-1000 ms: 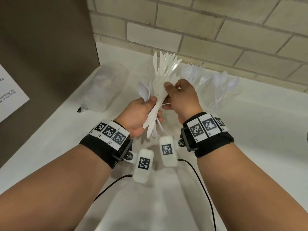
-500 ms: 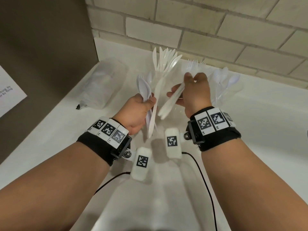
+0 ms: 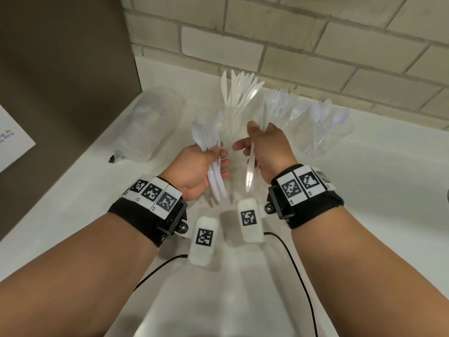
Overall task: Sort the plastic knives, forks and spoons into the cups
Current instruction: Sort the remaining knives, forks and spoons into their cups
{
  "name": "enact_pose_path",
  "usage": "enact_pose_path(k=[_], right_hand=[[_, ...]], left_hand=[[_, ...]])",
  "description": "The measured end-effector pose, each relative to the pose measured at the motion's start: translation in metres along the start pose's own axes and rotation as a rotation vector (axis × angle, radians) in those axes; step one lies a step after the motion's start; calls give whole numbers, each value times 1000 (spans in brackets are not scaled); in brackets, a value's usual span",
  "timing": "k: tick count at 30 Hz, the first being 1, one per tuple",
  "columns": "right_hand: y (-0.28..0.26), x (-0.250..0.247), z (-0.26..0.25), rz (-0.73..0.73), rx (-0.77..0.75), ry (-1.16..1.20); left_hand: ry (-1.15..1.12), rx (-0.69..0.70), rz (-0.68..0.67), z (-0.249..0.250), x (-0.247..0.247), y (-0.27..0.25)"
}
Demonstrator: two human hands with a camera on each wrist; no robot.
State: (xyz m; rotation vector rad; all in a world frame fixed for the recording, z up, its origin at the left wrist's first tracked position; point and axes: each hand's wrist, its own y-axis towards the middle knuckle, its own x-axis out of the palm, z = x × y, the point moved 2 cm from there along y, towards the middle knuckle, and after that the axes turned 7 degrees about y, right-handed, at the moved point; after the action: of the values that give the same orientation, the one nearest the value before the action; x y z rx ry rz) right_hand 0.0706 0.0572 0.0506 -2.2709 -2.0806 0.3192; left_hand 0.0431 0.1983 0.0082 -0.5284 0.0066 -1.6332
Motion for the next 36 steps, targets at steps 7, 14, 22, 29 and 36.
enact_pose_path(k=[7,14,22,29,36], right_hand=[[49,-7,-70,111,-197,198],[109,22,-106,166,-518,247],[158,47,-50,131,-320,107],[145,25,-60,157,-352,-110],[70,-7,-51,125,-394,-106]], left_hand=[[-12,-3,103,7,-20,10],[3,7,158,11,-27,21],[1,-28,163,5,-34,39],[28,-54,133,7,-19,42],[76,-38,-13,7,7,35]])
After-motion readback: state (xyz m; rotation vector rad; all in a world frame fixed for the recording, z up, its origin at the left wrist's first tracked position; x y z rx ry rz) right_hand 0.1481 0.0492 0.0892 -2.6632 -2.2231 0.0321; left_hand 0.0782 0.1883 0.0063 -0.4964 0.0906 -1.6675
